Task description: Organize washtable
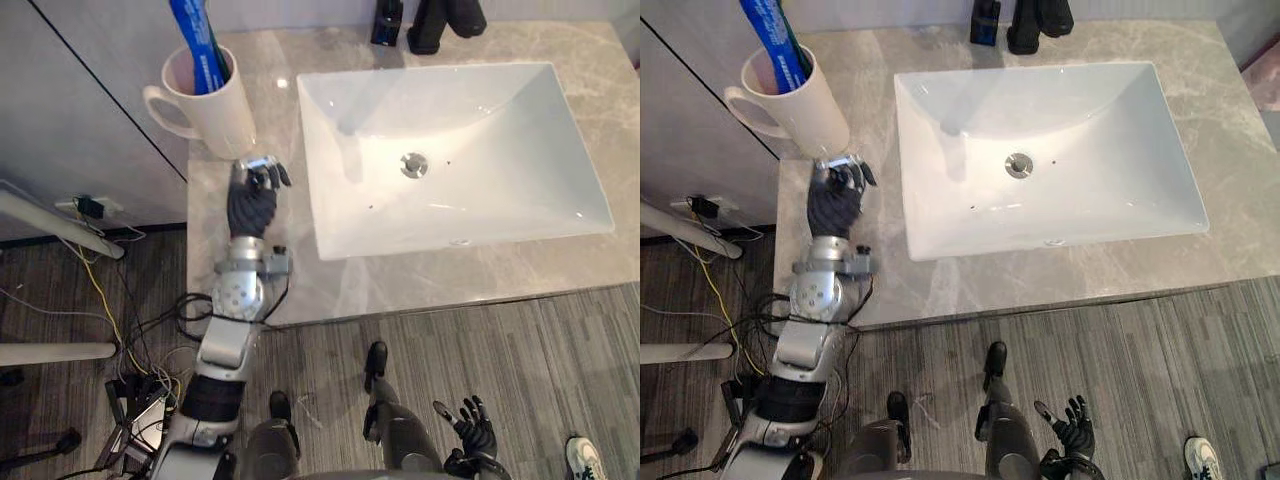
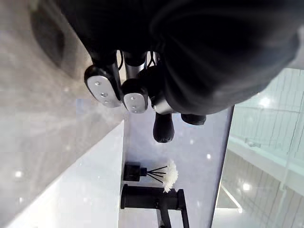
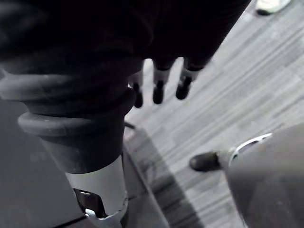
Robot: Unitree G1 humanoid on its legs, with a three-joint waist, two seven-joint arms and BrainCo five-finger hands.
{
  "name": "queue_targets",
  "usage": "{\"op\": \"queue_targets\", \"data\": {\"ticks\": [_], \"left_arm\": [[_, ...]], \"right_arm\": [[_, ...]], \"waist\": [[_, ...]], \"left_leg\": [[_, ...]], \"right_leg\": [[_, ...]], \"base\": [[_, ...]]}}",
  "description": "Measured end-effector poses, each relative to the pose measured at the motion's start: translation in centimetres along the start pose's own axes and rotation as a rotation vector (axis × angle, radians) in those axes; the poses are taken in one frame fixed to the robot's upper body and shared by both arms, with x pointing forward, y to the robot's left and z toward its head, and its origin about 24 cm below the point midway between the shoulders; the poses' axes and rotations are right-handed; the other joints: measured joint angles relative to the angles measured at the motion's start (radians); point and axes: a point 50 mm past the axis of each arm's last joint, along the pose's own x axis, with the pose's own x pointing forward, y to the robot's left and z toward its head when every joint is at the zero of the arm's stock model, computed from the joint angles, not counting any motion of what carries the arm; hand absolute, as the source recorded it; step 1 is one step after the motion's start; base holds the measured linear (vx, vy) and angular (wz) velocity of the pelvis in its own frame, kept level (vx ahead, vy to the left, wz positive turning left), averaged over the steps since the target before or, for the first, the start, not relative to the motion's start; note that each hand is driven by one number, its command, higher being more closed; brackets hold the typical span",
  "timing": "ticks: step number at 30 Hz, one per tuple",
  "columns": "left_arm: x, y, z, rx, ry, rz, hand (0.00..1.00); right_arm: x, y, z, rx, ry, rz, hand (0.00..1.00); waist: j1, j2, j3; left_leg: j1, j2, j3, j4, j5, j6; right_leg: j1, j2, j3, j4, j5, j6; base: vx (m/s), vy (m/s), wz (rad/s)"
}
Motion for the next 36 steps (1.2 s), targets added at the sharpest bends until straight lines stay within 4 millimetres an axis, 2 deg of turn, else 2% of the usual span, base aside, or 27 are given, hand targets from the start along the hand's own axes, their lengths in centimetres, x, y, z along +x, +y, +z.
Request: {"op": "queue_targets", "data": {"ticks": [4, 5, 7, 11, 12, 13, 14, 17, 23, 25, 31, 36], "left_arm": [[-2.7, 0.1, -0.7, -0.035, 0.059, -0.005, 1.00], [-3.3, 0.0, -0.8, -0.050, 0.074, -0.005, 1.00], [-5.2, 0.0, -1.3, -0.084, 0.123, 0.006, 1.00], [-8.1, 0.9, -1.0, -0.098, 0.171, 0.066, 1.00], [-8.9, 1.2, -0.9, -0.099, 0.187, 0.086, 1.00], [-9.3, 1.3, -0.9, -0.101, 0.196, 0.092, 1.00], [-10.5, 1.6, -1.0, -0.097, 0.231, 0.112, 1.00], [-12.2, 2.3, -1.4, -0.102, 0.300, 0.151, 1.00], [-13.6, 2.1, -2.2, -0.167, 0.368, 0.163, 1.00], [-14.2, 1.9, -3.3, -0.185, 0.425, 0.163, 1.00], [-15.8, 1.4, -5.5, -0.218, 0.550, 0.178, 1.00], [-16.2, 0.8, -6.3, -0.235, 0.599, 0.157, 1.00]], "right_arm": [[-0.2, -0.6, -1.7, -0.010, 0.076, -0.026, 0.00], [-0.2, -0.8, -1.8, -0.011, 0.081, -0.033, 0.00], [-0.2, -1.3, -2.5, -0.018, 0.113, -0.055, 0.00], [0.3, -1.6, -3.0, -0.040, 0.153, -0.063, 0.00], [0.3, -1.8, -3.4, -0.048, 0.168, -0.068, 0.00], [0.3, -2.1, -3.4, -0.057, 0.174, -0.073, 0.00], [0.4, -2.2, -3.6, -0.070, 0.189, -0.074, 0.00], [0.6, -2.3, -4.1, -0.084, 0.225, -0.078, 0.00], [0.5, -2.3, -4.7, -0.092, 0.264, -0.083, 0.00], [0.4, -2.4, -5.0, -0.098, 0.287, -0.085, 0.00], [0.3, -1.9, -5.3, -0.109, 0.296, -0.063, 0.00], [0.3, -1.9, -5.3, -0.120, 0.300, -0.060, 0.00]], "waist": [[0.006, 0.012, -0.018], [0.006, 0.017, -0.031], [0.030, 0.034, -0.065], [0.035, 0.055, -0.128], [0.051, 0.062, -0.151], [0.054, 0.063, -0.157], [0.057, 0.071, -0.170], [0.059, 0.071, -0.192], [0.078, 0.059, -0.207], [0.083, 0.053, -0.223], [0.083, 0.036, -0.240], [0.082, 0.032, -0.243]], "left_leg": [[0.034, 0.000, -0.019, -0.001, -0.001, 0.002], [0.040, 0.000, -0.024, -0.002, -0.002, 0.003], [0.071, 0.002, -0.025, -0.007, -0.007, 0.005], [0.102, 0.004, -0.042, -0.020, -0.012, 0.009], [0.107, 0.004, -0.050, -0.020, -0.012, 0.009], [0.114, 0.004, -0.051, -0.021, -0.012, 0.009], [0.127, 0.003, -0.066, -0.024, -0.012, 0.009], [0.136, 0.002, -0.083, -0.029, -0.012, 0.008], [0.135, -0.002, -0.125, -0.029, -0.006, 0.009], [0.136, -0.006, -0.146, -0.029, 0.000, 0.008], [0.135, -0.018, -0.173, -0.029, 0.004, 0.014], [0.134, -0.022, -0.174, -0.029, 0.006, 0.016]], "right_leg": [[0.050, -0.003, -0.021, 0.000, -0.013, 0.001], [0.059, -0.003, -0.027, 0.000, -0.016, 0.002], [0.090, -0.002, -0.030, 0.000, -0.021, 0.006], [0.132, -0.004, -0.054, 0.000, -0.038, 0.011], [0.141, -0.005, -0.062, 0.000, -0.046, 0.012], [0.147, -0.006, -0.064, 0.000, -0.048, 0.011], [0.172, -0.008, -0.083, 0.000, -0.053, 0.014], [0.192, -0.012, -0.108, 0.000, -0.056, 0.013], [0.216, -0.020, -0.143, 0.000, -0.053, 0.015], [0.235, -0.027, -0.166, 0.000, -0.056, 0.018], [0.252, -0.040, -0.194, 0.000, -0.060, 0.023], [0.252, -0.045, -0.195, 0.000, -0.060, 0.023]], "base": [[0.01, 0.020, 0.16], [0.00, 0.012, 0.15], [0.00, 0.012, 0.07], [-0.02, 0.016, 0.16], [0.00, 0.006, 0.13], [0.01, 0.007, 0.25], [0.00, 0.006, 0.21], [-0.01, 0.011, 0.24], [0.00, 0.010, 0.21], [0.02, 0.026, 0.34], [0.00, 0.021, 0.15], [0.00, 0.003, 0.02]]}}
